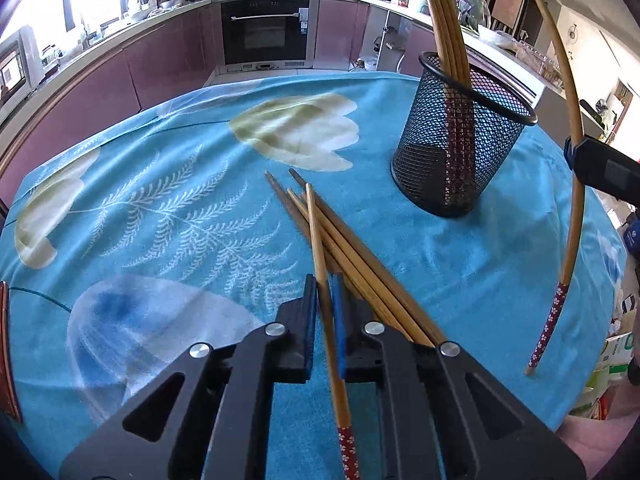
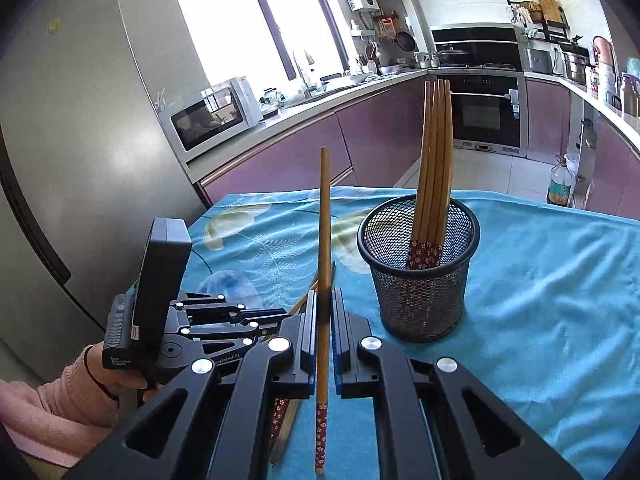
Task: Organize utensils
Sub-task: 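Lift the left tool's chopstick upright over the mesh cup while the right tool does likewise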
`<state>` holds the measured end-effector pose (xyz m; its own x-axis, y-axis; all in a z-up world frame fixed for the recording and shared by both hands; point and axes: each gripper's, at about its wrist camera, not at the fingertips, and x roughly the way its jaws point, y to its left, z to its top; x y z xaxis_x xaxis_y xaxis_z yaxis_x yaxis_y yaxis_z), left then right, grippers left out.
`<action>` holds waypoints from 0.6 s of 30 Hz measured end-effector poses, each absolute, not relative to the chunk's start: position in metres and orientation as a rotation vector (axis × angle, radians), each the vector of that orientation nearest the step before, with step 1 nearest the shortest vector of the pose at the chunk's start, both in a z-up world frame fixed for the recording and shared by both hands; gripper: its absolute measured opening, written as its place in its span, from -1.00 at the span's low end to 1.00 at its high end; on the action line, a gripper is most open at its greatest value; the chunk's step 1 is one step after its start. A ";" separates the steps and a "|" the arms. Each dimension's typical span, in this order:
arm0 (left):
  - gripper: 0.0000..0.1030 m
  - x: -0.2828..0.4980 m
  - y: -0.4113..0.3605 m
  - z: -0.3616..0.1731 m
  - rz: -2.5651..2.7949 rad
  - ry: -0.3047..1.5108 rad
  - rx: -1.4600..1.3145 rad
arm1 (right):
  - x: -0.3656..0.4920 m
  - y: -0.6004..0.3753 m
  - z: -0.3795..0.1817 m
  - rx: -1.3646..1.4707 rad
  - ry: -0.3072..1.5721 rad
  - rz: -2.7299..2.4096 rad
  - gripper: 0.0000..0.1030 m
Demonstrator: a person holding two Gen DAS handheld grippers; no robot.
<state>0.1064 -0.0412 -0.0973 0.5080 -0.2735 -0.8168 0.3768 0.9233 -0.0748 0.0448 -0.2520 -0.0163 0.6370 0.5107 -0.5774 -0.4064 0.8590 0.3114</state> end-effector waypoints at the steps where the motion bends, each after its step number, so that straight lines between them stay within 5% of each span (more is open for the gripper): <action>1: -0.84 0.106 -0.041 -0.097 -0.391 0.961 0.114 | 0.045 -0.252 -0.015 0.157 0.704 0.526 -0.89; 18: -0.86 0.074 -0.026 0.015 -0.584 0.718 -0.024 | 0.048 -0.269 0.023 0.160 0.591 0.516 -0.89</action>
<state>0.0744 -0.0261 0.0147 0.6016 -0.5119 -0.6133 0.4960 0.8412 -0.2156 0.0485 -0.2690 0.0227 0.7083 0.5073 -0.4909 -0.4180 0.8618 0.2876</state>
